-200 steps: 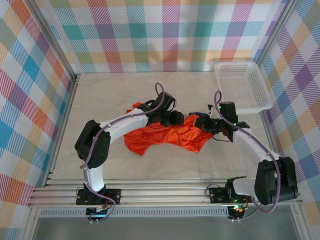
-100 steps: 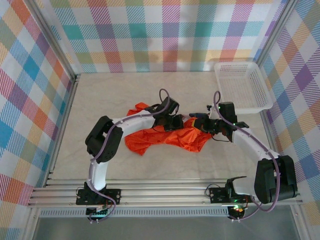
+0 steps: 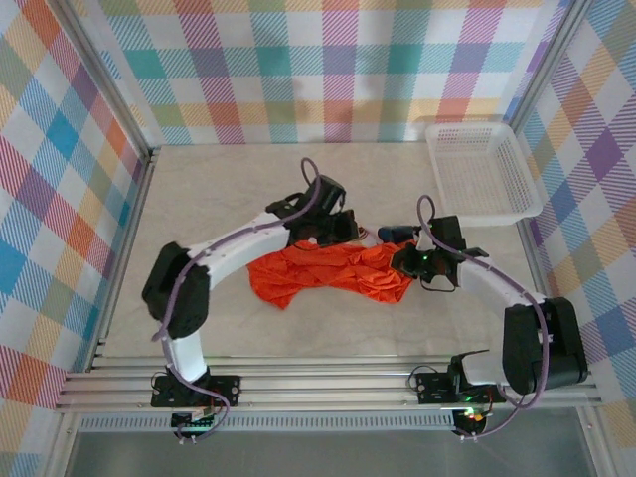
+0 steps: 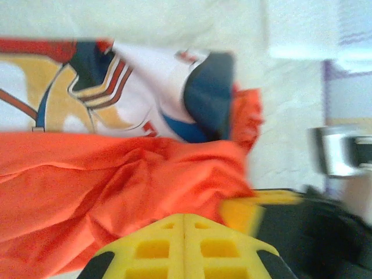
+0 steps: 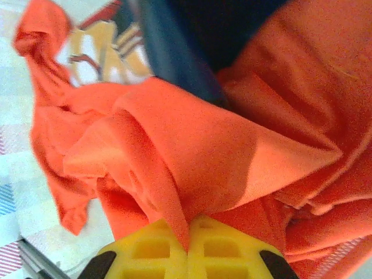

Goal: Fold the inside-out t-shirt

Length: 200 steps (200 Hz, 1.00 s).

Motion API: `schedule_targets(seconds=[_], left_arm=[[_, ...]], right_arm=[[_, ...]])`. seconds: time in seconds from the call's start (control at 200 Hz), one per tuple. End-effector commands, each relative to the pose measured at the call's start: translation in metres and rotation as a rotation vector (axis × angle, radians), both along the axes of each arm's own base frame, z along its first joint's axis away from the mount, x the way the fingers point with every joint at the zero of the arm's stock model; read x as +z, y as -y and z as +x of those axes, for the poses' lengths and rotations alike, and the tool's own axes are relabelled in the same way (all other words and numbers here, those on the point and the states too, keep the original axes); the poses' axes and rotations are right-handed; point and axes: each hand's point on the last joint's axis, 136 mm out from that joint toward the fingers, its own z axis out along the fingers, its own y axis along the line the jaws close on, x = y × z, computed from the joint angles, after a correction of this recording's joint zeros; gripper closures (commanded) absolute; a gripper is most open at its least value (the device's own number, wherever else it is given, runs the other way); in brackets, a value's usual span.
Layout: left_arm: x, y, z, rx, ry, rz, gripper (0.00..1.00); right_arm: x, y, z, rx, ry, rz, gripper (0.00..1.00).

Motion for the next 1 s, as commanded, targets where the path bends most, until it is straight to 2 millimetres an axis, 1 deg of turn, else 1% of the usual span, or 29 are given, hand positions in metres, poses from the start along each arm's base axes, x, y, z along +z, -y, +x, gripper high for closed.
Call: schedule_targets(seconds=[0.0,0.04,0.12,0.185,0.22,0.24,0.265,0.295,0.355,0.455,0.6,0.735,0.81,0.865,0.93,0.97,0.995], left_arm=[[0.025,-0.012,-0.005,0.011,0.048,-0.01,1.0],[0.024,-0.014,-0.007,0.013,0.047,-0.015,1.0],[0.011,-0.016,-0.01,0.012,0.028,-0.001,1.0],[-0.002,-0.006,-0.015,-0.047,0.009,-0.011,1.0],[-0.01,0.001,-0.019,-0.085,-0.008,-0.011,0.9],[-0.016,0.005,-0.021,-0.109,-0.016,-0.001,0.8],[-0.023,0.009,-0.024,-0.132,-0.025,0.018,0.72],[-0.032,0.012,-0.027,-0.153,-0.032,0.046,0.67],[-0.049,0.017,-0.03,-0.178,-0.03,0.103,0.62],[-0.071,0.021,-0.028,-0.18,-0.043,0.141,0.59],[-0.086,0.029,-0.021,-0.175,-0.051,0.143,0.58],[-0.097,0.034,-0.013,-0.167,-0.058,0.162,0.6],[-0.104,0.034,-0.008,-0.159,-0.056,0.187,0.66],[-0.108,0.035,-0.004,-0.152,-0.053,0.203,0.76],[-0.111,0.034,0.0,-0.153,-0.05,0.228,0.92],[-0.112,0.033,0.002,-0.156,-0.047,0.245,1.0],[-0.11,0.033,0.003,-0.159,-0.042,0.253,1.0]], right_arm=[[-0.012,0.004,-0.005,0.008,-0.019,-0.04,1.0],[-0.01,0.003,-0.004,0.009,-0.017,-0.031,1.0],[-0.005,0.001,-0.003,0.011,-0.006,-0.021,1.0],[-0.001,0.0,-0.002,0.014,-0.001,-0.014,1.0],[0.0,0.0,-0.002,0.017,0.0,-0.011,1.0],[0.001,0.0,-0.002,0.017,0.0,-0.011,1.0],[0.002,0.0,-0.002,0.016,0.002,-0.011,1.0],[0.002,0.0,-0.002,0.018,0.003,-0.011,1.0],[0.004,-0.001,-0.001,0.016,0.007,-0.008,1.0],[0.007,-0.002,0.0,0.019,0.009,-0.002,1.0],[0.007,-0.002,-0.002,0.022,0.007,0.003,1.0],[0.009,-0.005,-0.002,0.025,0.007,0.018,1.0],[0.01,-0.006,-0.002,0.026,0.008,0.028,1.0],[0.011,-0.007,-0.003,0.028,0.006,0.034,1.0],[0.013,-0.009,-0.003,0.033,0.011,0.039,1.0],[0.014,-0.009,-0.004,0.034,0.012,0.04,1.0],[0.014,-0.009,-0.005,0.035,0.014,0.039,1.0]])
